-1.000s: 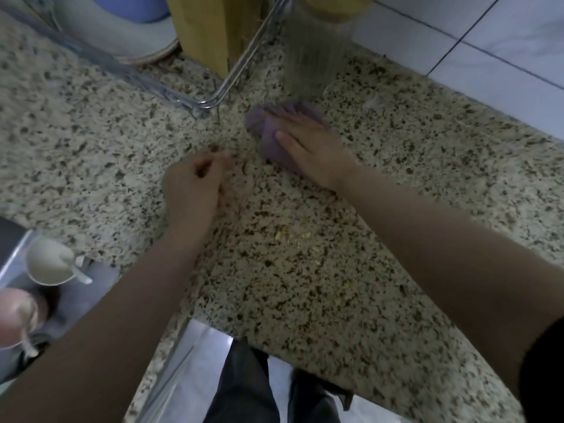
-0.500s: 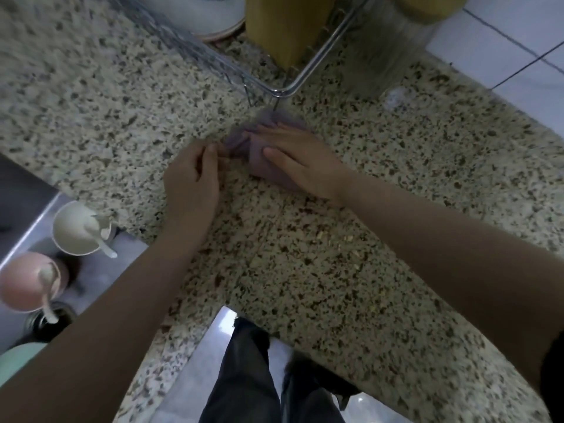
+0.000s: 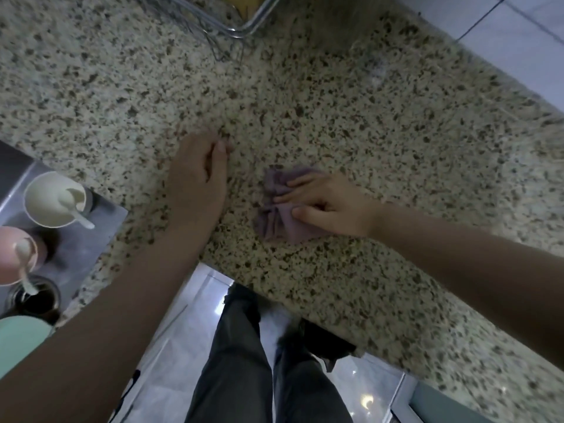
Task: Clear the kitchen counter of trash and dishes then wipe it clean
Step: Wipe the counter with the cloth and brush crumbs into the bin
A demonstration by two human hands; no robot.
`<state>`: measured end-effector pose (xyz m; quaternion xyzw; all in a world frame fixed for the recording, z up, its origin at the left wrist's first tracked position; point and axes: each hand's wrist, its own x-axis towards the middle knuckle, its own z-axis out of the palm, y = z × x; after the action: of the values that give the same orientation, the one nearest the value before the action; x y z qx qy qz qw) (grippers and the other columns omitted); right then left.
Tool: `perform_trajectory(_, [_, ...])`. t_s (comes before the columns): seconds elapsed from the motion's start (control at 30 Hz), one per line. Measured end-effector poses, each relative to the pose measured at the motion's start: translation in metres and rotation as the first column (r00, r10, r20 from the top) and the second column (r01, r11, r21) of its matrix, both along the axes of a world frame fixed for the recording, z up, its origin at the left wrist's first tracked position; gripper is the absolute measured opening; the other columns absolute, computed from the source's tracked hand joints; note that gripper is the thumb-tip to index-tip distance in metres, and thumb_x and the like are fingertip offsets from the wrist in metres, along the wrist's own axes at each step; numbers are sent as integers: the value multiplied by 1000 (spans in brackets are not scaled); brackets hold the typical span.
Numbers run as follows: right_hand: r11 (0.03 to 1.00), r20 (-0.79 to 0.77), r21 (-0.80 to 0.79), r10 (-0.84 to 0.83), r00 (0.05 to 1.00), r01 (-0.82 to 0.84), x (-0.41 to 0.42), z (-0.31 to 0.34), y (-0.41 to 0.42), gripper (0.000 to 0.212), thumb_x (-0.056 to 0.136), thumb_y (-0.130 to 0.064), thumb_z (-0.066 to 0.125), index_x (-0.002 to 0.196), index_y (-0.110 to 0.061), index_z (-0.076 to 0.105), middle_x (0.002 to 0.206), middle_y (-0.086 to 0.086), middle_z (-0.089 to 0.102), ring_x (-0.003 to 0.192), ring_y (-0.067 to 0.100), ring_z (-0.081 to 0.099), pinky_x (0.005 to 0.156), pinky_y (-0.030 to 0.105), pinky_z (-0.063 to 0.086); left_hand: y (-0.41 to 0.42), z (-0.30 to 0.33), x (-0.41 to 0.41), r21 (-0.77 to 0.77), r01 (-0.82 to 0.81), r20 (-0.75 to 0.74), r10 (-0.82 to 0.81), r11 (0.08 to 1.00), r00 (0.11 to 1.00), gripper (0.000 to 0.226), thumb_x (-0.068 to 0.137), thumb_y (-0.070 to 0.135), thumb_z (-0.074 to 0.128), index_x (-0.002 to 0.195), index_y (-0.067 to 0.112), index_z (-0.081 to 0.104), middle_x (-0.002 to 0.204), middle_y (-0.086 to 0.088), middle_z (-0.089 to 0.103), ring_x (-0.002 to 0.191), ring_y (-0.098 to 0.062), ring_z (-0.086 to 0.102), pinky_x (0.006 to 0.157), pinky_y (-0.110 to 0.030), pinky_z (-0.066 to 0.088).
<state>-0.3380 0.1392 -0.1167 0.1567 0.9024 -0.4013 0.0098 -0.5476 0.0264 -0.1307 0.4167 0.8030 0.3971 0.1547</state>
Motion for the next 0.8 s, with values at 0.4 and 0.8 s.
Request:
perform_trajectory(0.4, [991,-43,-94,-104,994,99,152,6,-55,27,90,-7,63,113,-11,74,119,-17,64,120,-6,53,109,15,33,1,-16,93,-189,173,-313,-226,967,922,35,103,24,37,129,16,59,145,-5,49,143,-27,34,117,-47,28])
perform_trajectory(0.8, [707,70,-350,-635,770,615,145,-2,-21,37,98,-31,49,69,-38,71,74,-28,66,84,-9,62,84,20,48,3,-16,99,-284,128,-399,-238,950,886,40,104,27,29,135,17,52,151,-3,41,148,-25,22,120,-46,23])
